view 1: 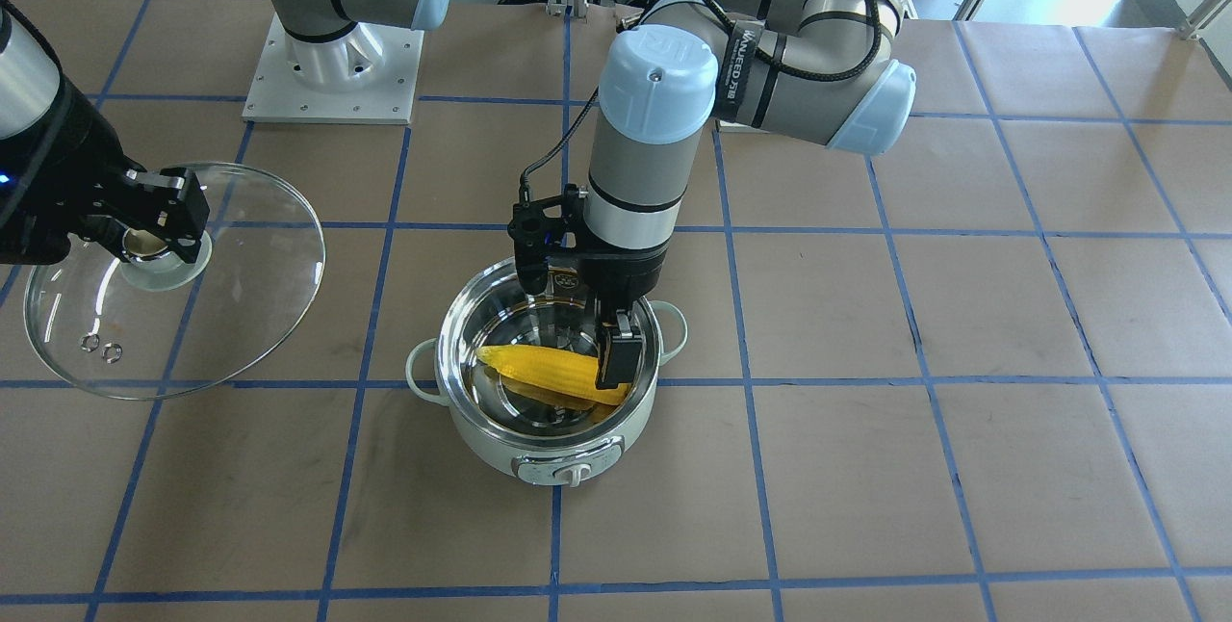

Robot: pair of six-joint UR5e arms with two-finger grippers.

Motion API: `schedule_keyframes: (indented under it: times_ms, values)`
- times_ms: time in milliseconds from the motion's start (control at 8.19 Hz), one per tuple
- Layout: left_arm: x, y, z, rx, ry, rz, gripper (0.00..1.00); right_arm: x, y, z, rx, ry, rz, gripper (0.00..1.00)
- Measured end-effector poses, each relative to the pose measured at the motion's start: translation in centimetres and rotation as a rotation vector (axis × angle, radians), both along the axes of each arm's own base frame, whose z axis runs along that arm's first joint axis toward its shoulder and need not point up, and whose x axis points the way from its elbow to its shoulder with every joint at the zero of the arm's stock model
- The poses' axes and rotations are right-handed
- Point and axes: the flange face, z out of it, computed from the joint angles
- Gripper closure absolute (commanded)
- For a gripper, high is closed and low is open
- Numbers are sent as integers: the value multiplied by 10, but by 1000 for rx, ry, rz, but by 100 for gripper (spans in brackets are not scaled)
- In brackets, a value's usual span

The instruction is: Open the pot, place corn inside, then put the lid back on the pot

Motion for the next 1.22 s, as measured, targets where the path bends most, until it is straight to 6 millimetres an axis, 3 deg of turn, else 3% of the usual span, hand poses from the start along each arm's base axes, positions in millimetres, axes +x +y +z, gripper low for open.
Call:
schedule_keyframes:
  times_ms: [244, 488, 733, 977, 1221]
  values:
    - [54, -12, 54, 15, -12, 85, 4, 10, -1, 2, -12, -15, -9, 75]
    - [109, -25, 90, 26, -25, 195, 3, 41, -4, 4, -28, -43, -41, 75]
    - [125, -23, 109, 23, 18, 421, 0, 98, -11, -2, -43, -92, -93, 75]
    - [132, -5, 132, 44, 104, 812, 0, 163, -18, -18, -54, -160, -148, 75]
    - [143, 15, 139, 117, 130, 1123, 0, 216, -18, -35, -50, -222, -189, 76]
